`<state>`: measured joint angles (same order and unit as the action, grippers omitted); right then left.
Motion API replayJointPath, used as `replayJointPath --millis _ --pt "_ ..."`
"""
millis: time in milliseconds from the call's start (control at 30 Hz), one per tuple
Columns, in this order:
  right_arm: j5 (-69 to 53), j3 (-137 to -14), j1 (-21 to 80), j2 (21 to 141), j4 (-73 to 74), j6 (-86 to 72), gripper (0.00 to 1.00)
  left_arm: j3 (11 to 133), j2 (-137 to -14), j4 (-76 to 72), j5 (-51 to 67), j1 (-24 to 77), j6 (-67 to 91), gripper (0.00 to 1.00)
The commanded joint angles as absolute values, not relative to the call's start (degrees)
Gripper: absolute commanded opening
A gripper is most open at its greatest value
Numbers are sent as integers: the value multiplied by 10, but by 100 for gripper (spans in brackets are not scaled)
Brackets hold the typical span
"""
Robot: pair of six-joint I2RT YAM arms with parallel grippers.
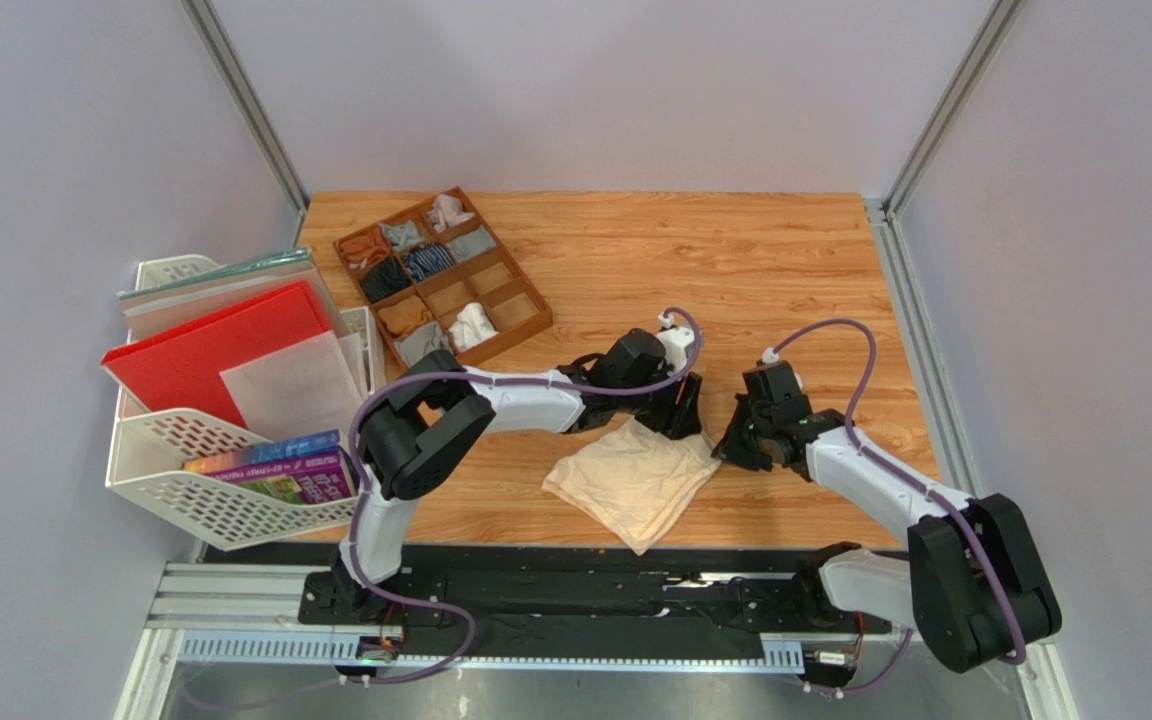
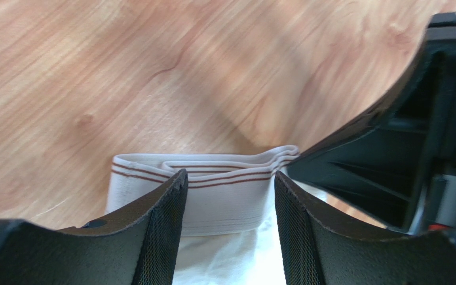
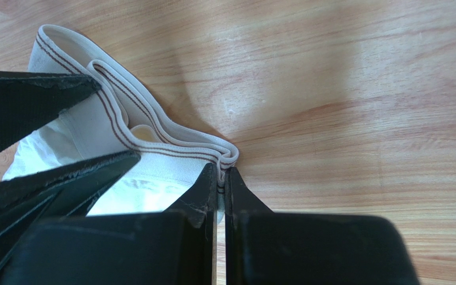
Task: Roll the underwear
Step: Adjust the underwear at the center of the board.
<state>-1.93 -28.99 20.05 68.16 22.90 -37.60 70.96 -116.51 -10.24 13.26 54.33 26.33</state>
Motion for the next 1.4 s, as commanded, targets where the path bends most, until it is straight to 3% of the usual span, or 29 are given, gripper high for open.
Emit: replayJointPath --millis 0,333,1067,1300,1367 --pt "-25 -292 200 671 221 -367 0 710 -1151 -87 86 541 192 61" --pt "-25 -292 200 665 225 -367 0 683 -1083 -70 5 542 90 65" --pt "-23 -287 200 645 236 -367 0 672 -1129 -72 42 542 111 69" --pt "-23 -288 199 643 237 -368 0 673 -1140 -56 -24 542 112 68" --pt "-23 -289 199 644 237 -368 0 672 -1143 -52 -29 542 110 63"
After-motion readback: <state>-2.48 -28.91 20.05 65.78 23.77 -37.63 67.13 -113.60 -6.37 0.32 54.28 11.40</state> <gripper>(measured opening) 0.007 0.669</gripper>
